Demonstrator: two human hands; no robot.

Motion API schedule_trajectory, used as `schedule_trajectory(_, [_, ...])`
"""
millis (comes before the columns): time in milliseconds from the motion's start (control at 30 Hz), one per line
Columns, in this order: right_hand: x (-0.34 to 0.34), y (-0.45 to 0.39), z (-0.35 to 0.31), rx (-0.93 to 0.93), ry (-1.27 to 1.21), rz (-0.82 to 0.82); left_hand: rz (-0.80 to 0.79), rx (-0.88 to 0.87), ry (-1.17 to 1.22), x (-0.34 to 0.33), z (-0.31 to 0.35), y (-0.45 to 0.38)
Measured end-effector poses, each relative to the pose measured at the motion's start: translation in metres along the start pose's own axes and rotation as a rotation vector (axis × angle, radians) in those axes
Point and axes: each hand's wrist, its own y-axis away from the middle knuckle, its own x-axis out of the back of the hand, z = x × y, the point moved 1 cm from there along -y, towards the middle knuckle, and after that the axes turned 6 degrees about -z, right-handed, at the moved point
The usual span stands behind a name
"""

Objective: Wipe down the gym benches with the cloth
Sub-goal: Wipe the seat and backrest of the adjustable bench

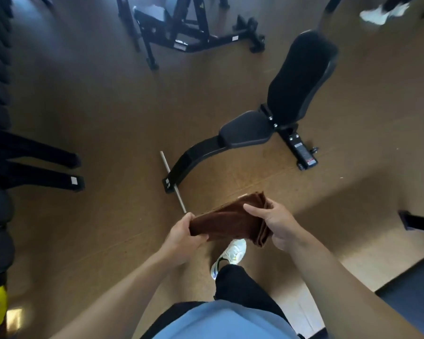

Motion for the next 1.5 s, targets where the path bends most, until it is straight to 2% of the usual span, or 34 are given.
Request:
schedule_trajectory(100, [0.019, -0.039, -0.038, 0.04, 0.024, 0.076, -0.037, 0.037, -0.047, 0.008, 0.028, -0.05])
schedule_trajectory(267, [0.033, -0.088, -0.105, 0.137, 0.169, 0.15, -0.071, 0.083, -0.279, 0.024, 0.076, -0.118])
schedule_trajectory(400, [0.051, -0.127, -0.15, 0.155, 0.166, 0.173, -0.03, 0.071, -0.383, 0.041, 0.109, -0.171])
schedule_trajectory(467, [0.065, -0.145, -0.167, 0.156, 0.137, 0.21, -0.071, 0.078, -0.413, 0.051, 0.121, -0.197])
schedule_trajectory(533, [0.078, -0.165, -0.176, 0.12, 0.078, 0.249, -0.161, 0.111, -0.359, 0.062, 0.13, -0.223])
schedule_trajectory(600, [0.088, -0.185, -0.187, 0.075, 0.028, 0.308, -0.246, 0.171, -0.19, 0.071, 0.139, -0.253])
schedule_trajectory(700, [0.106, -0.224, -0.202, 0.05, 0.029, 0.365, -0.287, 0.204, -0.026, 0.087, 0.153, -0.301])
schedule_trajectory(833, [0.122, -0.283, -0.22, -0.029, 0.105, 0.426, -0.23, 0.192, 0.04, 0.108, 0.173, -0.369])
schedule_trajectory(1000, [0.135, -0.382, -0.236, -0.077, 0.201, 0.456, -0.04, 0.091, 0.032, 0.129, 0.198, -0.465])
schedule_trajectory(1167, [0.144, -0.485, -0.273, 0.056, 0.089, 0.483, 0.08, -0.031, -0.033, 0.141, 0.221, -0.572])
schedule_trajectory(1300, [0.153, -0.556, -0.288, 0.23, 0.253, 0.531, 0.131, -0.135, -0.048, 0.134, 0.22, -0.652])
schedule_trajectory(1400, [0.161, -0.595, -0.261, 0.366, 0.32, 0.549, 0.199, -0.238, -0.107, 0.115, 0.187, -0.705])
schedule_trajectory(1500, [0.183, -0.637, -0.188, 0.262, 0.41, 0.453, 0.078, -0.232, -0.284, 0.081, 0.124, -0.743])
